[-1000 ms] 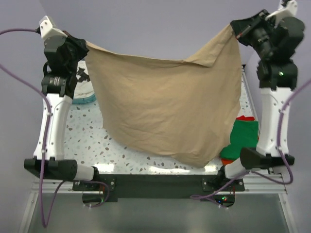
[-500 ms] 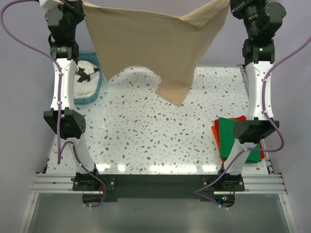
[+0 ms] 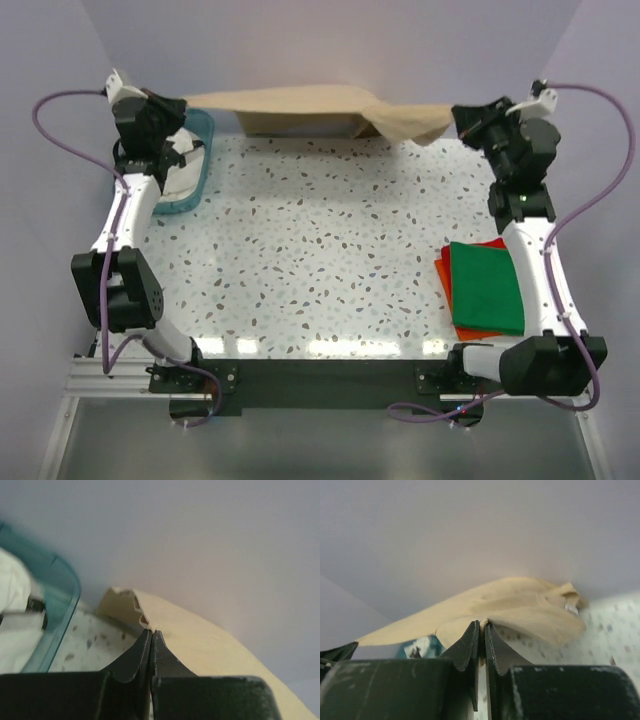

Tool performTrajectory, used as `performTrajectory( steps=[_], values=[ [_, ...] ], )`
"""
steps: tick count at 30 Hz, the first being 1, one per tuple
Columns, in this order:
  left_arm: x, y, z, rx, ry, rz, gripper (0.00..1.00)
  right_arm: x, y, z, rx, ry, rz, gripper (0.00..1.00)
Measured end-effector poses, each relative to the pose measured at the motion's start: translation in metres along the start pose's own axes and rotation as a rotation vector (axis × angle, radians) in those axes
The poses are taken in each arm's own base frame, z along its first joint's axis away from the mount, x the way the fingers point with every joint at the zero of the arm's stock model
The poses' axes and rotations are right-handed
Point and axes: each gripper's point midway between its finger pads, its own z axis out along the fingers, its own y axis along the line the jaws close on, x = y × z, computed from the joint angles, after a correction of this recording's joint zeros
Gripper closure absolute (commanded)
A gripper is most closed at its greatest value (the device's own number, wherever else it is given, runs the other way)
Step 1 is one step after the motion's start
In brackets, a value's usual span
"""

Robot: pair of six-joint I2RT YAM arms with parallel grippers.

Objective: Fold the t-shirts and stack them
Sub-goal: Flatten the tshirt out

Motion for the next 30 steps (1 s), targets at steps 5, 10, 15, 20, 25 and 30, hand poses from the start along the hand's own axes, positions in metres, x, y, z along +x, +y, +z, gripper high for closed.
performTrajectory(
  steps=[5,10,15,20,25,30],
  values=[
    [0.085,0.07,-0.048,-0.151,0.166,-0.051,1.0,0.101,-0.065,-0.057,0.164,0.211,0.046,1.0],
    [0.147,0.123,-0.103,-0.286,0.294,-0.073,1.0,0.169,-0.102,-0.12,0.283,0.377,0.078,1.0],
    [0.182,0.157,-0.161,-0.399,0.355,-0.089,1.0,0.223,-0.127,-0.178,0.358,0.521,0.105,1.0],
    [0.204,0.188,-0.218,-0.525,0.373,-0.089,1.0,0.27,-0.143,-0.231,0.426,0.668,0.143,1.0],
    [0.213,0.212,-0.26,-0.637,0.364,-0.075,1.0,0.292,-0.143,-0.271,0.427,0.739,0.168,1.0],
    [0.207,0.219,-0.276,-0.69,0.335,-0.052,1.0,0.304,-0.133,-0.298,0.385,0.762,0.202,1.0]
  ],
)
